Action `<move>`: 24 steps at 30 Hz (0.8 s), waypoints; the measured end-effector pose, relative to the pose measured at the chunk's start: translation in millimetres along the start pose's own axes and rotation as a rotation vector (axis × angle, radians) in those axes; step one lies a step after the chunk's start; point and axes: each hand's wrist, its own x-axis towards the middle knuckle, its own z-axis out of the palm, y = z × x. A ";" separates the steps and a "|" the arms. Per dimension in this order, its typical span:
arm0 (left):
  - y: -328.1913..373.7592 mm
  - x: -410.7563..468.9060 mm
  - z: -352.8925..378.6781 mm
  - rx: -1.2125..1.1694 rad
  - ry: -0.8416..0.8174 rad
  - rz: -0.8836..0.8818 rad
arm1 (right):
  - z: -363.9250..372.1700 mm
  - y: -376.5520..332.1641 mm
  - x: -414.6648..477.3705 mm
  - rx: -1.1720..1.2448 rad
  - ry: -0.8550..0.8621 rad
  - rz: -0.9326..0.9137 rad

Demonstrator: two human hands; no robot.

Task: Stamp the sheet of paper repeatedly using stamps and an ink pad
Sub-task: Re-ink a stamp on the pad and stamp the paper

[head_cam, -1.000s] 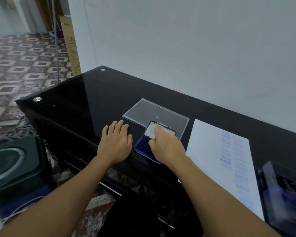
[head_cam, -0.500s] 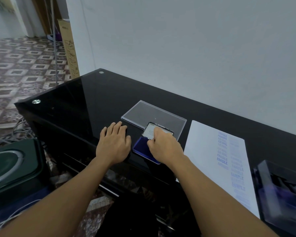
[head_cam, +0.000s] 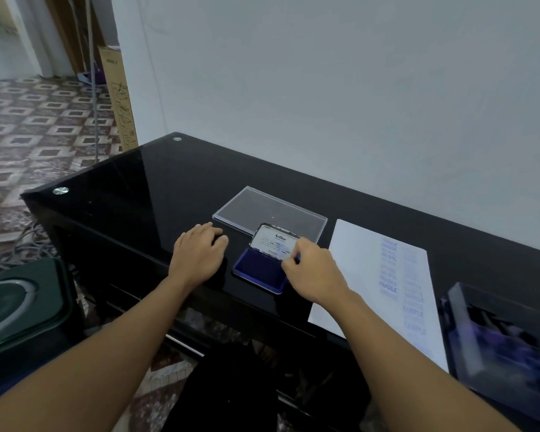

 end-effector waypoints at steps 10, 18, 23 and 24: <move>45.4 -14.1 6.2 -0.148 -0.028 0.018 | -39.0 47.8 -37.8 0.000 0.095 0.077; 121.2 -35.4 33.2 -0.122 -0.119 0.306 | -77.0 92.4 -64.1 -0.048 0.119 0.175; 147.6 -46.4 54.9 -0.162 -0.192 0.365 | -98.6 119.2 -70.0 -0.076 0.121 0.228; 151.4 -48.0 59.7 -0.164 -0.214 0.369 | -101.5 123.5 -70.4 -0.082 0.111 0.236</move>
